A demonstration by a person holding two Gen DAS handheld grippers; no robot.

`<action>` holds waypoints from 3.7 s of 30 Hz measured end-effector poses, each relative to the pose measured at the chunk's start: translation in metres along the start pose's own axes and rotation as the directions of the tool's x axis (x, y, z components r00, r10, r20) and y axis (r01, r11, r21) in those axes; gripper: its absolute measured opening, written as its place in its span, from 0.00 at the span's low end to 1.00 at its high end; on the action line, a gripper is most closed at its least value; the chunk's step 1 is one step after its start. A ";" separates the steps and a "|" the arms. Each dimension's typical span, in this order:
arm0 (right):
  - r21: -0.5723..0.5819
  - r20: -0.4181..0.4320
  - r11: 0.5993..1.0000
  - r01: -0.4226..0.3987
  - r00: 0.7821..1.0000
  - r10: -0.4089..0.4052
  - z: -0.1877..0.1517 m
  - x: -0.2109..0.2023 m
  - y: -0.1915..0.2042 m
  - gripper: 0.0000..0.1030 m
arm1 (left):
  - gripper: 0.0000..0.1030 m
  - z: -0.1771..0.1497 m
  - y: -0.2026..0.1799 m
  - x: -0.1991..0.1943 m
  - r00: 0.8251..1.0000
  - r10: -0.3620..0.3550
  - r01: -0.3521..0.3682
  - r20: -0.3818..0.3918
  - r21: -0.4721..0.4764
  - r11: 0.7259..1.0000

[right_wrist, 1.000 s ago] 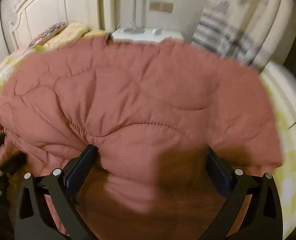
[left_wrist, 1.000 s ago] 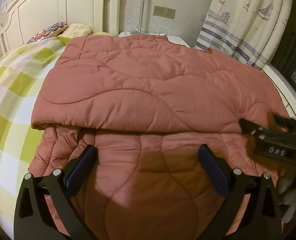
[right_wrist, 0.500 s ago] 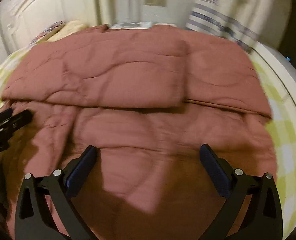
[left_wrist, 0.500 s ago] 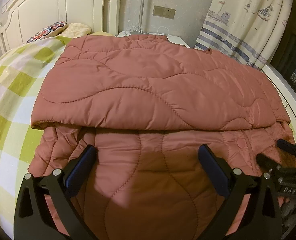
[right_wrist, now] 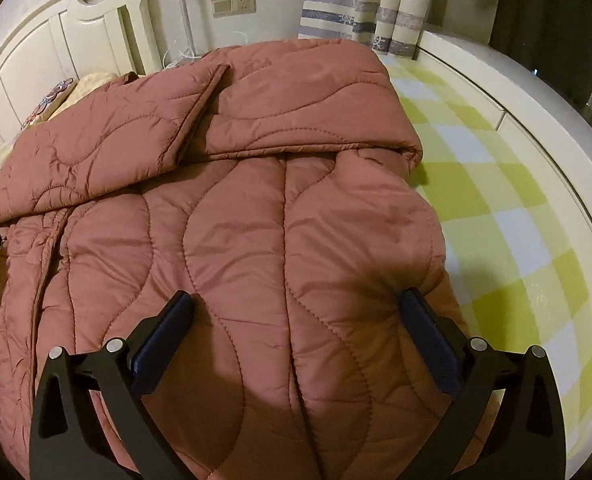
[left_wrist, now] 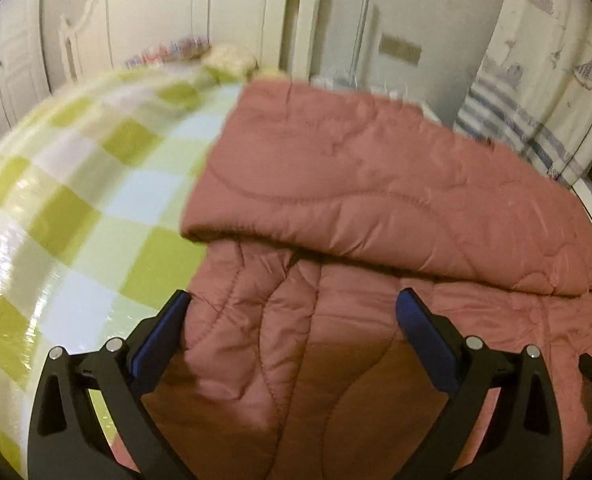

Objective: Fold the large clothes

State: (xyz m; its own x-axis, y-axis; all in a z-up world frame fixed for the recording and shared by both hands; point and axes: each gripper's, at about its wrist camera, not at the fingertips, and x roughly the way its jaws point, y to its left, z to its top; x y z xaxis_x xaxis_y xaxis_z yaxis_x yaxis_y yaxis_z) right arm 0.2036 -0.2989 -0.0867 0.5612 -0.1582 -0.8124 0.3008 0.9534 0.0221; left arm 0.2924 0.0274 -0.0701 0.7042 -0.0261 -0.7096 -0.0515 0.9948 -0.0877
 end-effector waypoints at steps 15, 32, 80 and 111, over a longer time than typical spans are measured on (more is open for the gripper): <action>-0.244 0.001 0.967 -0.076 0.997 0.079 -0.044 -0.031 0.079 0.95 | 0.98 -0.061 -0.085 -0.028 0.994 -0.032 0.063 -0.101 0.320 0.945; -0.144 0.076 0.988 -0.049 0.995 0.061 -0.058 -0.062 0.025 0.95 | 0.98 -0.070 -0.022 -0.074 0.997 -0.076 0.077 -0.008 0.201 0.977; -0.182 0.144 0.973 -0.141 0.975 0.169 -0.150 -0.098 -0.019 0.96 | 0.98 -0.151 0.025 -0.107 0.993 -0.108 0.116 -0.049 0.232 0.966; -0.342 0.132 0.920 -0.189 0.960 0.246 -0.177 -0.114 0.042 0.96 | 0.98 -0.193 -0.016 -0.135 0.979 -0.206 0.194 -0.013 0.388 0.901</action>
State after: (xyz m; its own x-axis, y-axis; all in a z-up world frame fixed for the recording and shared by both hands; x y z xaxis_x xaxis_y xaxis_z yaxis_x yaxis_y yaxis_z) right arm 0.0156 -0.1953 -0.0964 0.7145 0.0491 -0.6980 -0.0930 0.9953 -0.0252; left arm 0.0611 -0.0043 -0.1078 0.6907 -0.2312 -0.6851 0.3649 0.9295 0.0542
